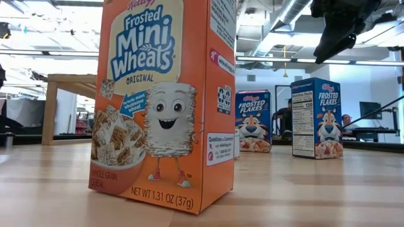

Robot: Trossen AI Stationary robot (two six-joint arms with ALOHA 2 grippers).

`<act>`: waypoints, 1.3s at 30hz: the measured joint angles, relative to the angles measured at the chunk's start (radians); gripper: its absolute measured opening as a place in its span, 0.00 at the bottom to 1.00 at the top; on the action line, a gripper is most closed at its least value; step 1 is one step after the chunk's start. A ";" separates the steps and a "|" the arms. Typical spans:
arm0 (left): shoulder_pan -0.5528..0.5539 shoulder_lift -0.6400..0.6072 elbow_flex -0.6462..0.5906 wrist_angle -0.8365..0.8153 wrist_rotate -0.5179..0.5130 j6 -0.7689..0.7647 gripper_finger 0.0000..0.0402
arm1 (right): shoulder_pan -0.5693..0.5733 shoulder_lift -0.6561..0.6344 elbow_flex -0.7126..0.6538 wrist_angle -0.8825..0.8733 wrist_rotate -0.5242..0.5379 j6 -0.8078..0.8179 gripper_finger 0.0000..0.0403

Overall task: Stack cereal on shelf
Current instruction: Put the left orange cereal box on the shelf aligned with the other orange cereal box

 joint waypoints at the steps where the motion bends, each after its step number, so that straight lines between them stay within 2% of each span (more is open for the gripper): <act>1: 0.018 0.001 0.000 0.000 -0.002 0.039 0.45 | 0.000 0.000 0.000 0.000 0.004 0.005 0.59; 4: 0.070 -0.002 0.000 0.000 -0.001 0.132 0.45 | -0.002 0.000 0.000 0.001 0.005 0.024 0.59; 8: 0.158 -0.004 0.000 0.000 0.061 0.216 0.45 | -0.014 0.000 0.000 0.018 0.006 0.027 0.59; 14: 0.265 0.002 0.000 0.000 0.314 0.379 0.45 | -0.060 0.000 0.000 0.026 0.006 0.034 0.59; 20: 0.346 0.032 -0.020 0.002 0.319 0.506 0.45 | -0.116 0.000 0.000 0.026 0.006 0.034 0.59; 26: 0.433 0.033 -0.116 0.000 0.438 0.607 0.45 | -0.164 0.000 0.000 0.026 0.006 0.034 0.59; 30: 0.464 0.031 -0.176 0.013 0.449 0.658 0.45 | -0.196 0.000 0.000 0.026 0.006 0.028 0.59; 35: 0.501 0.032 -0.264 0.031 0.538 0.714 0.45 | -0.238 0.000 0.000 0.025 0.006 0.026 0.59; 39: 0.516 0.033 -0.338 0.088 0.540 0.762 0.45 | -0.262 0.000 0.000 0.024 0.005 0.025 0.59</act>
